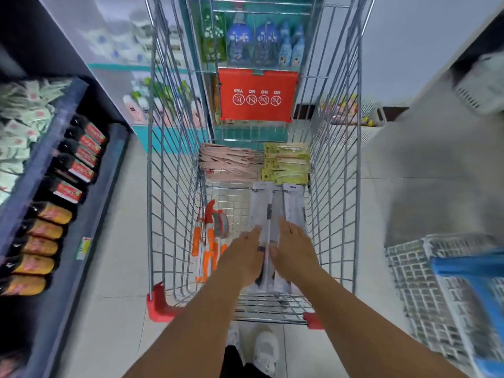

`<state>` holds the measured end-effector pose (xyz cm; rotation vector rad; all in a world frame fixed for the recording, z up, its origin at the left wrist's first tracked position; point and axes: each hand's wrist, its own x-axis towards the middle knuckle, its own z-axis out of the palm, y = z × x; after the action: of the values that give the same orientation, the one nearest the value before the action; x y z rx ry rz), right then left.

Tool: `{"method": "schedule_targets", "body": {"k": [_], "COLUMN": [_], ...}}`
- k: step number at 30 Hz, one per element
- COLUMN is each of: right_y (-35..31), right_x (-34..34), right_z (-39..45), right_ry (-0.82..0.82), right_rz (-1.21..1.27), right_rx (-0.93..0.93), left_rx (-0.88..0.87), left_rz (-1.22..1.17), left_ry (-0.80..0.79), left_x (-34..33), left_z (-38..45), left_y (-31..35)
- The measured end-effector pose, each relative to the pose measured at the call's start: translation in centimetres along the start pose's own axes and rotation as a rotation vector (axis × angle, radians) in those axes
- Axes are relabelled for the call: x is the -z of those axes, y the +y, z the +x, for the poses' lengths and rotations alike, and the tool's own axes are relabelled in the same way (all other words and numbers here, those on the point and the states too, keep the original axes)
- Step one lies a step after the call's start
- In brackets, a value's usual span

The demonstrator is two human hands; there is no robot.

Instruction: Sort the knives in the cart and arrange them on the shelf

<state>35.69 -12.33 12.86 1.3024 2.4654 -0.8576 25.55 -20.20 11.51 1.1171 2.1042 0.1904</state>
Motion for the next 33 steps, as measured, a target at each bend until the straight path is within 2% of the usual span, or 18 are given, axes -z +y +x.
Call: {"method": "schedule_targets", "body": {"k": [7,13,19,23,27,33], "right_y": [3.1,4.7,6.7,6.8,6.7,7.2], "right_x": [-1.9,-4.8,-7.3,-8.0,-8.3,-8.3], "right_z": [0.6,2.3,3.6,4.4,5.0,5.1], "right_ry": [0.005,-0.089,-0.188,-0.197,-0.211,-0.218], "right_rz": [0.056,0.077,0.059,-0.008,0.111,0.11], "right_rx": [-0.2,-0.364,-0.51,-0.538,-0.619,-0.626], "left_rx": [0.02,0.078,0.214,0.248,0.315,0.461], "left_rz": [-0.168,-0.126,-0.109,-0.126,-0.044,-0.158], "left_ry": [-0.117,-0.184,-0.307,-0.275,-0.194,-0.139], "left_x": [-4.7,-6.6,-9.2,-10.0,-10.1,-10.6], "left_z": [2.3,5.3,7.1,8.0,9.0,9.4], "left_y": [1.2,-1.6,-3.3,-3.0,-2.2,-2.3]}}
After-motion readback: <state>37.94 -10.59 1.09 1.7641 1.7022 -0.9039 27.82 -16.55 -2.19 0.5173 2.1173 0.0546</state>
